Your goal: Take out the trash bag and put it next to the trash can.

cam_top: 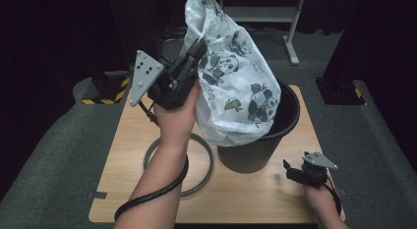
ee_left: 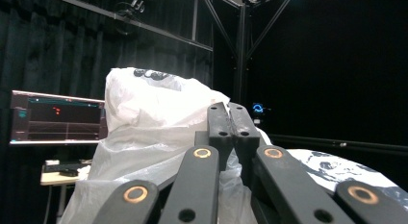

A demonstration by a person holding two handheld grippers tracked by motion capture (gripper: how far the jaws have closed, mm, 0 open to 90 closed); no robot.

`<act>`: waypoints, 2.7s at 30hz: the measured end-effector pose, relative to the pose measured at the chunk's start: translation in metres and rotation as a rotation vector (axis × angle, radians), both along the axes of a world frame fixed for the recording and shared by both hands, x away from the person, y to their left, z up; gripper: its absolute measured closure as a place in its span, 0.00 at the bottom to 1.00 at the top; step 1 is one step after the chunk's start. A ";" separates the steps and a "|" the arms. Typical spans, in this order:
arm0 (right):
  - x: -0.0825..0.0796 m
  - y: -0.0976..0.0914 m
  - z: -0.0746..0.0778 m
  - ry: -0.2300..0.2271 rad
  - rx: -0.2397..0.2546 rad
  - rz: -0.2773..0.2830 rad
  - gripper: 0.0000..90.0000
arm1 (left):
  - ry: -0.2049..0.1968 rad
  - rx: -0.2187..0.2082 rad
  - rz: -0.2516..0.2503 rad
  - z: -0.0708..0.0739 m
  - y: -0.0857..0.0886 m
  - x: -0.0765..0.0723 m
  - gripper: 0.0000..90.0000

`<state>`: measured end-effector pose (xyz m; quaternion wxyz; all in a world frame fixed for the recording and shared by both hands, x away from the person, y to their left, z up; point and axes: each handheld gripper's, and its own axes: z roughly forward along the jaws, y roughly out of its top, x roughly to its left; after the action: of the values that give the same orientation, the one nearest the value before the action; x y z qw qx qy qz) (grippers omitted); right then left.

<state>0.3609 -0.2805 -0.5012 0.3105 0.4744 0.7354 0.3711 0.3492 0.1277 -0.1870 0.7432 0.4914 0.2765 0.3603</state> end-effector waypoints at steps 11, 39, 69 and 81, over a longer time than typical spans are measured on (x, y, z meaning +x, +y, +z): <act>0.004 0.001 -0.011 0.050 -0.020 0.014 0.17 | 0.007 -0.019 0.068 -0.019 0.052 -0.025 1.00; 0.008 0.000 -0.021 0.108 -0.067 0.047 0.18 | 0.160 -0.038 0.235 -0.128 0.119 -0.035 1.00; 0.016 0.000 -0.022 0.160 -0.053 0.110 0.17 | 0.340 0.106 0.272 -0.175 0.105 -0.005 1.00; 0.016 0.001 -0.022 0.160 -0.052 0.126 0.17 | 0.425 0.078 0.281 -0.168 0.108 0.027 1.00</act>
<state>0.3768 -0.2799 -0.5236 0.2388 0.4473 0.7955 0.3316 0.3764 0.2354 -0.3550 0.5914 0.5411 0.4780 0.3590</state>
